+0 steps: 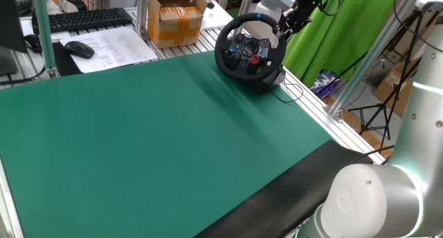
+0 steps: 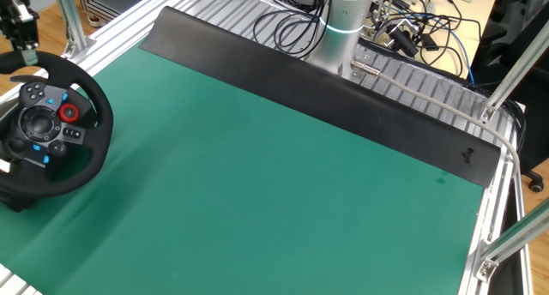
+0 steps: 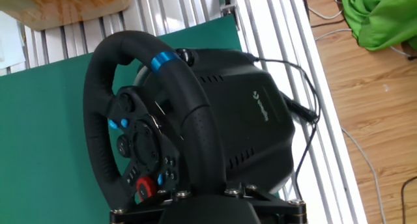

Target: Rotate the steering wheel 90 degrees counterclockwise

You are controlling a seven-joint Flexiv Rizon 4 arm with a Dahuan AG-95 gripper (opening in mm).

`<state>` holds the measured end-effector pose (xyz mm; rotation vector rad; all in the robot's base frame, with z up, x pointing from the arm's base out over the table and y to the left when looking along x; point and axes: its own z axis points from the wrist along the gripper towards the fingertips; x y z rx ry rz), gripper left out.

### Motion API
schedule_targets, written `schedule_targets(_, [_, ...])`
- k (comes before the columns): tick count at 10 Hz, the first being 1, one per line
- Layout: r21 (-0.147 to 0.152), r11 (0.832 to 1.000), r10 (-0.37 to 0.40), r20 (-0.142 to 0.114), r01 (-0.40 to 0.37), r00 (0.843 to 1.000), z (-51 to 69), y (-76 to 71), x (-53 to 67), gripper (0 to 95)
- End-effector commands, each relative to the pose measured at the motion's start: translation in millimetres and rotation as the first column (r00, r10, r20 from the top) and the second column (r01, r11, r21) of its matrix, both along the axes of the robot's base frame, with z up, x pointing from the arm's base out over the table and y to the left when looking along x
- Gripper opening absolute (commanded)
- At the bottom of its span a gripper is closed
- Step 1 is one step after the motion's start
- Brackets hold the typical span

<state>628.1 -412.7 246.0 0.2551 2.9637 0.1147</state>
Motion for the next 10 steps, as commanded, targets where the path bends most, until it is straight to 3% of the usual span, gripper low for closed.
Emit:
schedule_targets(1, [0.011, 1.000, 0.015, -0.015, -0.015, 1.000, 4.0, -6.1, 11.8, 0.0])
schedule_targets(4, [0.025, 0.999, 0.029, -0.013, -0.029, 0.999, 9.6, -3.5, 18.8, 0.0])
schedule_targets(8, [0.011, 0.999, 0.049, -0.019, -0.049, 0.999, 19.1, -2.7, 36.5, 0.0])
schedule_targets(10, [0.010, 0.999, 0.052, -0.025, -0.052, 0.998, 21.9, -2.8, 39.3, 0.0])
